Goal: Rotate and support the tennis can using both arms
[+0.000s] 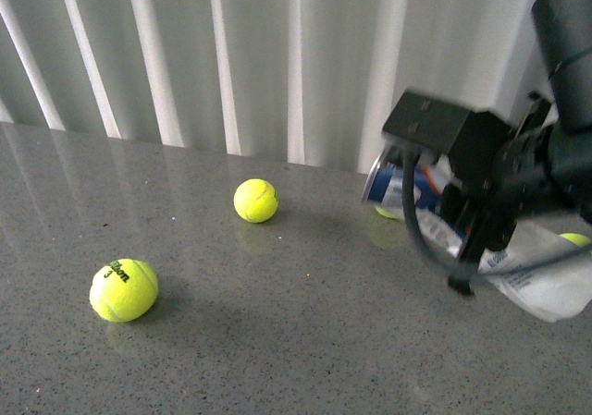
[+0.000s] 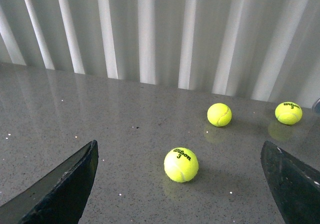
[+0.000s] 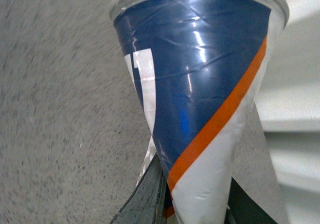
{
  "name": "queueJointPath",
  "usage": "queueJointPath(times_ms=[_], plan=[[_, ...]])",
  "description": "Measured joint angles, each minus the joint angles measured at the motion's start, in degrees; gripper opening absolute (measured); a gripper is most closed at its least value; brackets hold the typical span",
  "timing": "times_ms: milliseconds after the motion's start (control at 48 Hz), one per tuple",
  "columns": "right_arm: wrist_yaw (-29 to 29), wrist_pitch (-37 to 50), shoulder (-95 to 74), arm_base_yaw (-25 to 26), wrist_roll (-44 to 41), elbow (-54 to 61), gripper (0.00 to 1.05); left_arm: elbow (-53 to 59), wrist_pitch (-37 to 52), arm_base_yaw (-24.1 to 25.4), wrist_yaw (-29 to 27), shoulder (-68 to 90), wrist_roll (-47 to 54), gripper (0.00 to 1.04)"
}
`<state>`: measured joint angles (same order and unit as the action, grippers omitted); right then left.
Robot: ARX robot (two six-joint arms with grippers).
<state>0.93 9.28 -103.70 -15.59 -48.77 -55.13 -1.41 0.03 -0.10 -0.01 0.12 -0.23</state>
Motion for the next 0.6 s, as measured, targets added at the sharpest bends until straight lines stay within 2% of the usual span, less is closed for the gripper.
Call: queueJointPath(times_ms=[63,104,209,375,605], plan=[[0.3,4.5,-2.2,-1.2,-11.7,3.2,0.11,0.0,0.0,0.0,0.0,0.0,0.0,0.98],[1.1,6.6,-3.6,-1.9,-16.5,4.2,0.11,0.0,0.0,0.0,0.0,0.0,0.0,0.98],[3.6,10.9,-5.9,-3.5,-23.3,5.3,0.11,0.0,0.0,0.0,0.0,0.0,0.0,0.98],[4.1,14.6,-8.6,-5.8,-27.9,4.7,0.11,0.0,0.0,0.0,0.0,0.0,0.0,0.98],[3.3,14.3,-13.2,-7.7,-27.8,2.2,0.11,0.0,0.0,0.0,0.0,0.0,0.0,0.98]])
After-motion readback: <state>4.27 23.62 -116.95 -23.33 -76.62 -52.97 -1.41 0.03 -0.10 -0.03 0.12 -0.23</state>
